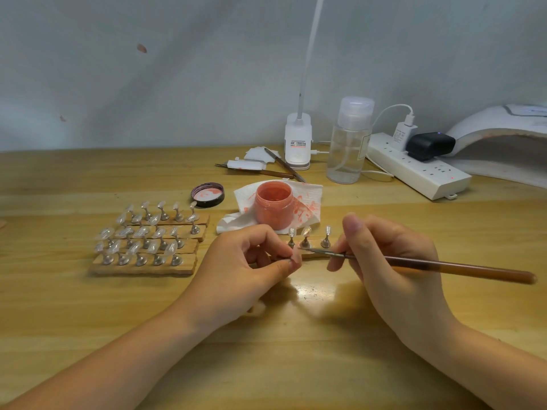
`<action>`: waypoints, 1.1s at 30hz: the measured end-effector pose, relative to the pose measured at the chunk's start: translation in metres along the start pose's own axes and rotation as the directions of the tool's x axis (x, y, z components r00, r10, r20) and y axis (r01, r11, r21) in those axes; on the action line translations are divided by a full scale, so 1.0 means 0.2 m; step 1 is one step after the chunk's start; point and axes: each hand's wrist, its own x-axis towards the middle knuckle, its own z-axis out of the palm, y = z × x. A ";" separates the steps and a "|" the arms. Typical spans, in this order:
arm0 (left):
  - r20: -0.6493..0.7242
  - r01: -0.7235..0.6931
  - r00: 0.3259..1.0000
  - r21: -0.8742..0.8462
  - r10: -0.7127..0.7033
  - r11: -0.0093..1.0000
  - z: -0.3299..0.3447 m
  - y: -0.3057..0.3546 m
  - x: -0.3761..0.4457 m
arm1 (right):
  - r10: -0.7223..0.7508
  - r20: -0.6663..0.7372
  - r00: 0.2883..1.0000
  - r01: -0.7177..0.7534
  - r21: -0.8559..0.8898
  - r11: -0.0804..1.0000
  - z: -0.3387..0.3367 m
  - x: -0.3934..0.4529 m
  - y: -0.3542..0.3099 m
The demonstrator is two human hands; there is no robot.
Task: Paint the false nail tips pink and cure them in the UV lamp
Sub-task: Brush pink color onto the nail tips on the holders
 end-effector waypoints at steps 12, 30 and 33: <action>0.005 -0.022 1.000 0.007 0.022 1.000 0.00 0.01 0.00 | -0.025 -0.002 1.000 0.025 -0.019 1.000 0.00 -0.01 0.00; -0.006 0.003 1.000 0.005 -0.003 1.000 0.00 0.00 0.00 | 0.017 -0.018 1.000 -0.017 -0.023 1.000 0.01 0.00 -0.01; -0.020 -0.001 1.000 0.014 0.001 1.000 0.00 0.00 0.00 | 0.034 0.014 0.999 -0.035 0.011 0.999 0.01 -0.01 -0.01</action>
